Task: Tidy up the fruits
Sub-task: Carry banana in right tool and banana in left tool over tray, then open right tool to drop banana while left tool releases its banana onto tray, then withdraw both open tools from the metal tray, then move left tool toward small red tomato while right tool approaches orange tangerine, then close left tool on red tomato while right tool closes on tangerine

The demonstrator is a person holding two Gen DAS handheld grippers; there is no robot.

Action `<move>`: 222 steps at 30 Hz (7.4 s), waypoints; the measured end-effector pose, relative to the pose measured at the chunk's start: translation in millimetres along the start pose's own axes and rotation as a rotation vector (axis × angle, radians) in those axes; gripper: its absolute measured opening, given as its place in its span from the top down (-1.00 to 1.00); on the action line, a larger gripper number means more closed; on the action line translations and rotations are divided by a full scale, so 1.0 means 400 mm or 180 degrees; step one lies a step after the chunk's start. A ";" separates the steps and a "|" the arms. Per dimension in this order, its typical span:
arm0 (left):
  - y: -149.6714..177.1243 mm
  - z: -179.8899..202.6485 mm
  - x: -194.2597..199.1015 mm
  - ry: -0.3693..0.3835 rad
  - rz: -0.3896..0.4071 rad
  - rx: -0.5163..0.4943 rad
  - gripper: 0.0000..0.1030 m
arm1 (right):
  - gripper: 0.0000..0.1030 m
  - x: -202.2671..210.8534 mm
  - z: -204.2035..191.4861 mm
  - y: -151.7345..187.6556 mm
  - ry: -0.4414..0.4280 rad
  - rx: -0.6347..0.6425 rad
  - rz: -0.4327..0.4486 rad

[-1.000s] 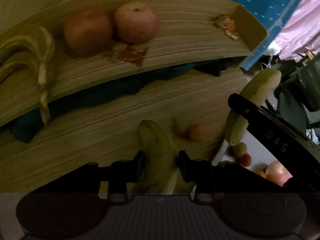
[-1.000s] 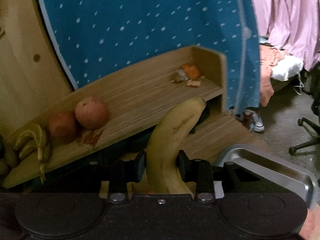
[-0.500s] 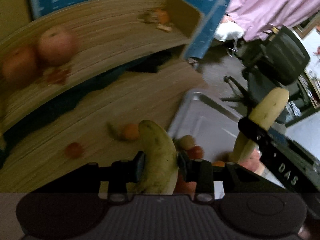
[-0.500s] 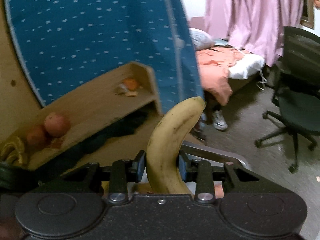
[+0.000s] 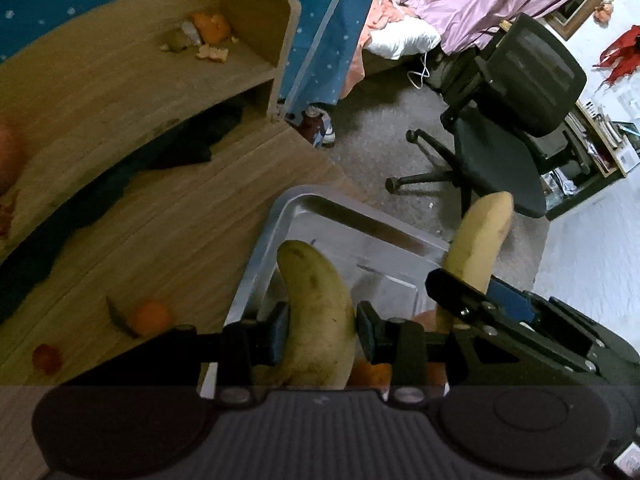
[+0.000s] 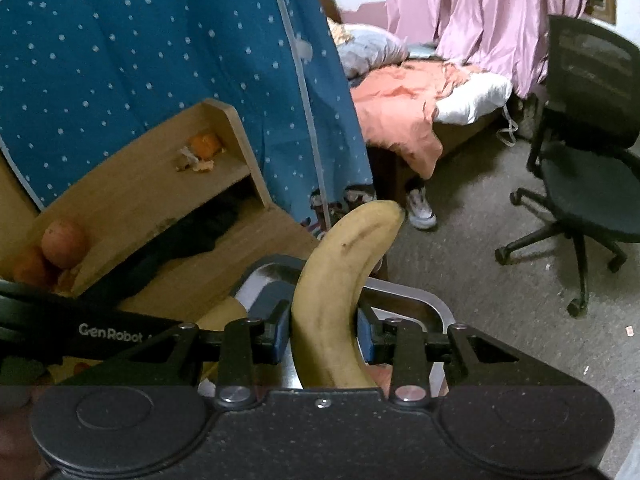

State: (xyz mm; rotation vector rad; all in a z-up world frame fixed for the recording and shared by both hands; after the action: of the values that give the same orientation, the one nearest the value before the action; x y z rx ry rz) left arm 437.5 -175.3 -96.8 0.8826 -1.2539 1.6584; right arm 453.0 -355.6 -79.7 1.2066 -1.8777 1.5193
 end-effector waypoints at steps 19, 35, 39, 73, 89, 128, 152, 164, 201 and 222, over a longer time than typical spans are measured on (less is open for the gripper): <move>-0.008 -0.033 -0.084 0.0056 -0.0266 0.0209 0.22 | 0.26 -0.141 0.026 -0.034 -0.0213 0.0074 -0.0388; 0.004 -0.046 -0.042 -0.0047 -0.0210 0.0240 -0.06 | -0.07 -0.122 0.021 -0.022 -0.0202 0.0067 -0.0359; 0.012 -0.052 -0.019 -0.0093 -0.0172 0.0222 -0.12 | -0.15 -0.109 0.016 -0.009 -0.0220 0.0055 -0.0351; 0.351 -0.301 0.327 -0.0608 0.0216 0.0340 -0.99 | -0.98 0.232 -0.241 0.277 -0.0127 0.0145 0.0088; 0.612 -0.419 0.414 -0.0670 0.0062 0.0551 -0.99 | -0.98 0.357 -0.319 0.530 0.0013 0.0082 -0.0083; 0.563 -0.505 0.305 -0.0995 -0.0356 0.1229 -0.99 | -0.98 0.108 -0.394 0.442 -0.0482 0.0817 -0.0809; 0.272 -0.522 0.119 -0.1194 -0.0242 0.1388 -0.99 | -0.98 -0.136 -0.414 0.201 -0.0713 0.1984 -0.0523; 0.238 -0.517 0.060 -0.1244 -0.0275 0.1441 -0.99 | -0.98 -0.212 -0.417 0.196 -0.0844 0.2075 -0.0726; 0.242 -0.505 0.024 -0.1267 0.0048 0.1148 -0.81 | -0.82 -0.286 -0.449 0.215 -0.0716 0.2166 -0.1039; 0.226 -0.440 0.044 -0.1289 0.0152 0.0908 0.38 | -0.17 -0.261 -0.445 0.212 -0.0771 0.2098 -0.0909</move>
State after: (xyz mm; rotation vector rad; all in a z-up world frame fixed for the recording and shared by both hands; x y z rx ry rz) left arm 340.4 -13.0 -157.5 1.4277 -1.3266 1.7812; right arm 404.9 -151.1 -154.1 1.9226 -1.2683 1.9570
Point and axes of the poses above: each gripper's, at about its wrist camera, not at the fingertips, and x roughly against the way its jaws point, z to its right, y to its underside, the point moved 5 cm from there along -x, roughly the way its jaws point, and after that the axes turned 9 degrees about -x, right-handed, at the moved point
